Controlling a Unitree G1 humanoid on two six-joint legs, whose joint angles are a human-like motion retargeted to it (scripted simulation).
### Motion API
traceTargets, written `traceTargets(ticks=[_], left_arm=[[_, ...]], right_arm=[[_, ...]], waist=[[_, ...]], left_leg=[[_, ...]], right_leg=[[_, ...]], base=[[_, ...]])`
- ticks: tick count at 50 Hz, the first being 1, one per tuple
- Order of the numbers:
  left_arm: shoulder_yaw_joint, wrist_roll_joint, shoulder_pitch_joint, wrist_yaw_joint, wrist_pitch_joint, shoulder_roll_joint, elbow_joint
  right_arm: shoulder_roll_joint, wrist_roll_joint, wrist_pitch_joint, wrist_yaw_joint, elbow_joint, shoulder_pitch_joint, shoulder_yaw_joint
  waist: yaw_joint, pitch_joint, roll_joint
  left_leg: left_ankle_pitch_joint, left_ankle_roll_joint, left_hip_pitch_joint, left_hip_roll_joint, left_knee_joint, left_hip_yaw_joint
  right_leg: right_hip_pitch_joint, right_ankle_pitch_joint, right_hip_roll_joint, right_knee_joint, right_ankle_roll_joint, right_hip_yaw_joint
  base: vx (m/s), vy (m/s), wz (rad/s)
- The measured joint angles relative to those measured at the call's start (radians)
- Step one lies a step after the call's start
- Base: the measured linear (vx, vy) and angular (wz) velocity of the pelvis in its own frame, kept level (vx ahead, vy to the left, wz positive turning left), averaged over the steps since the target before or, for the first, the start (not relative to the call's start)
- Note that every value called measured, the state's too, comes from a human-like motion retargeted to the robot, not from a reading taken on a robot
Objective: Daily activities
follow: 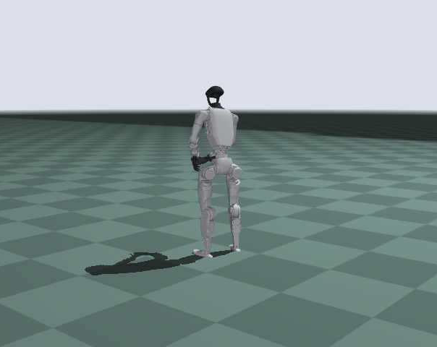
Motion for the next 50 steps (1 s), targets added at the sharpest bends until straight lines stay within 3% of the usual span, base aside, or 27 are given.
traceTargets(ticks=[17,35,50], left_arm=[[0.034,-0.015,0.041,-0.011,0.014,0.027,-0.079],[0.020,0.059,0.015,0.107,0.018,0.012,-0.088],[0.030,0.091,0.041,0.229,-0.009,0.016,-0.112]], right_arm=[[0.009,0.020,0.045,0.081,-0.049,0.020,0.020],[0.059,0.008,0.069,0.087,0.166,-0.083,0.059],[0.035,0.131,0.061,0.030,-0.034,0.015,0.092]], waist=[[0.007,-0.013,-0.031],[0.057,0.010,-0.030],[0.043,-0.003,-0.063]], left_leg=[[-0.008,0.011,0.003,-0.004,0.001,-0.002],[-0.001,0.015,-0.002,-0.006,0.002,-0.026],[-0.014,0.025,0.004,-0.008,0.003,-0.037]], right_leg=[[-0.003,-0.007,-0.006,0.016,0.006,-0.006],[0.000,-0.010,-0.008,0.018,-0.006,-0.008],[0.002,-0.013,-0.012,0.032,0.008,-0.013]], base=[[0.00,0.00,0.00],[0.00,0.00,0.00],[0.00,0.00,0.00]])
